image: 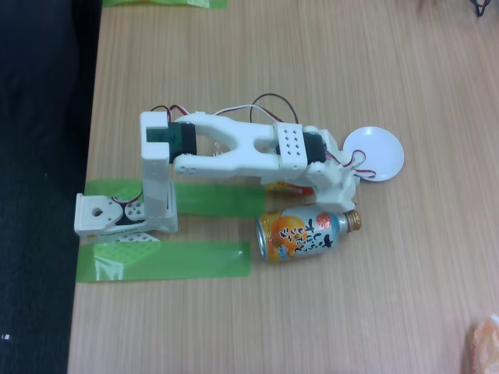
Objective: Pick up the plastic bottle and stand it up on the white place
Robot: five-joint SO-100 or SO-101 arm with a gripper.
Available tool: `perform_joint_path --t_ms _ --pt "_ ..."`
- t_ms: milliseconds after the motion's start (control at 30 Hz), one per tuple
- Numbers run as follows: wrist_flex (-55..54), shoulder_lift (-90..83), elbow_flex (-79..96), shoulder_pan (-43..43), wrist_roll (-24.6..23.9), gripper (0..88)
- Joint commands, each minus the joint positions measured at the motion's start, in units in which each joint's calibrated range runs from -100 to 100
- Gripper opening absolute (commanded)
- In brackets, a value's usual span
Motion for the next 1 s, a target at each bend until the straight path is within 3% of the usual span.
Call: perform_joint_path --t_ms 0,967 --pt "-1.2 -3.0 0.5 -0.4 0.2 32.5" --pt "-1.5 -0.8 0.2 -2.9 -0.2 32.5"
